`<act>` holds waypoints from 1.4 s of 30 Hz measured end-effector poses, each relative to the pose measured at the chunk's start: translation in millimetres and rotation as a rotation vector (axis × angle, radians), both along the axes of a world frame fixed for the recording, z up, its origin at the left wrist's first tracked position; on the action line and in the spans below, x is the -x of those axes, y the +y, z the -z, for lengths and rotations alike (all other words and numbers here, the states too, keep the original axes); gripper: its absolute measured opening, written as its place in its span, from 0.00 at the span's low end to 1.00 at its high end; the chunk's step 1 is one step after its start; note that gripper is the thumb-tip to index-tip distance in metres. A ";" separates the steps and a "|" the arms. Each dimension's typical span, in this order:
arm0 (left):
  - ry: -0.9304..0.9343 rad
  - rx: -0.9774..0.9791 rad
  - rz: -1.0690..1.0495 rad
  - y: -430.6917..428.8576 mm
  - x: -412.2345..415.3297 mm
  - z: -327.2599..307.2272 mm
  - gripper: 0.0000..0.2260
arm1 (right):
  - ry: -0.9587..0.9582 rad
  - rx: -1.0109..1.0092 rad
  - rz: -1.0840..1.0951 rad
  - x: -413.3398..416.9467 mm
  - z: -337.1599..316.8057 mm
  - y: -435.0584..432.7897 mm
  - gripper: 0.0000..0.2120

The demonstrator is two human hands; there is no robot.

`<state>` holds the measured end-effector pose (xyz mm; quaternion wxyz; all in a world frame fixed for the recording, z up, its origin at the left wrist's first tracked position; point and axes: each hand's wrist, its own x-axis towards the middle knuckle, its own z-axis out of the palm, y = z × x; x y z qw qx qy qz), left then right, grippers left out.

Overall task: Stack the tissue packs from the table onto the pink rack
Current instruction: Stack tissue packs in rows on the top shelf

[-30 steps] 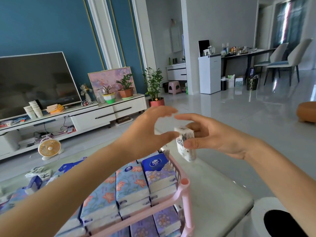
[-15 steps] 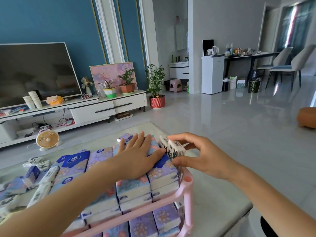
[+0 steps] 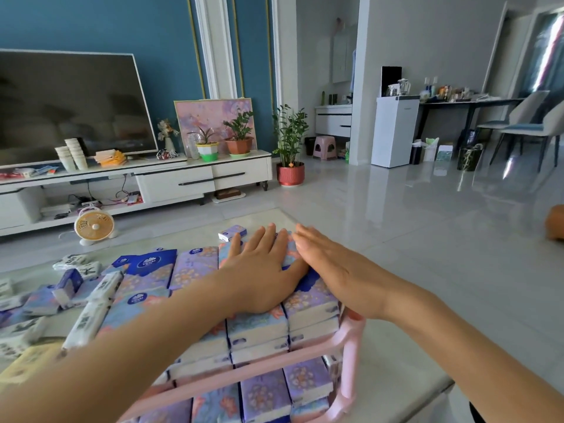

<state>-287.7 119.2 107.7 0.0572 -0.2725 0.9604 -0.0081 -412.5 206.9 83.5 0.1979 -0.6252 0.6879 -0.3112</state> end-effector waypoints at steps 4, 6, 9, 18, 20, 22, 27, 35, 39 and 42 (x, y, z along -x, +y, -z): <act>0.012 -0.011 0.022 -0.2 -1.7 -0.1 0.48 | -0.001 -0.067 -0.018 -4.1 -15.9 2.4 0.37; 0.002 0.001 0.013 -0.3 -2.4 -0.3 0.38 | 0.006 -0.111 -0.043 -10.5 -24.2 18.9 0.40; 0.001 0.039 0.019 -1.0 -3.2 -0.3 0.28 | 0.115 -0.079 -0.053 -17.8 -21.4 14.1 0.47; 0.426 -0.162 -0.074 8.3 -14.5 -20.4 0.25 | -0.229 0.026 0.036 -12.3 -23.2 19.7 0.25; 0.624 -0.190 -0.115 4.1 -37.2 -40.4 0.23 | -0.371 0.188 0.167 -10.2 -34.7 36.5 0.19; 0.804 -0.238 -0.215 -6.4 -72.1 -53.3 0.21 | -0.423 0.288 0.266 -1.5 -35.4 34.0 0.20; 1.116 -0.455 -0.645 -24.0 -148.2 -36.5 0.15 | -0.447 0.139 0.361 -16.4 -32.1 21.5 0.22; 1.164 -1.005 -0.803 -15.3 -148.2 -5.3 0.26 | -0.429 -0.016 0.348 -46.0 -37.4 11.5 0.28; 1.210 -1.048 -0.804 -19.1 -151.4 -1.0 0.21 | -0.419 -0.130 0.320 -51.7 -42.6 15.3 0.34; 1.203 -1.047 -0.798 -15.1 -150.4 -1.5 0.24 | -0.384 -0.121 0.281 -55.5 -42.3 10.3 0.34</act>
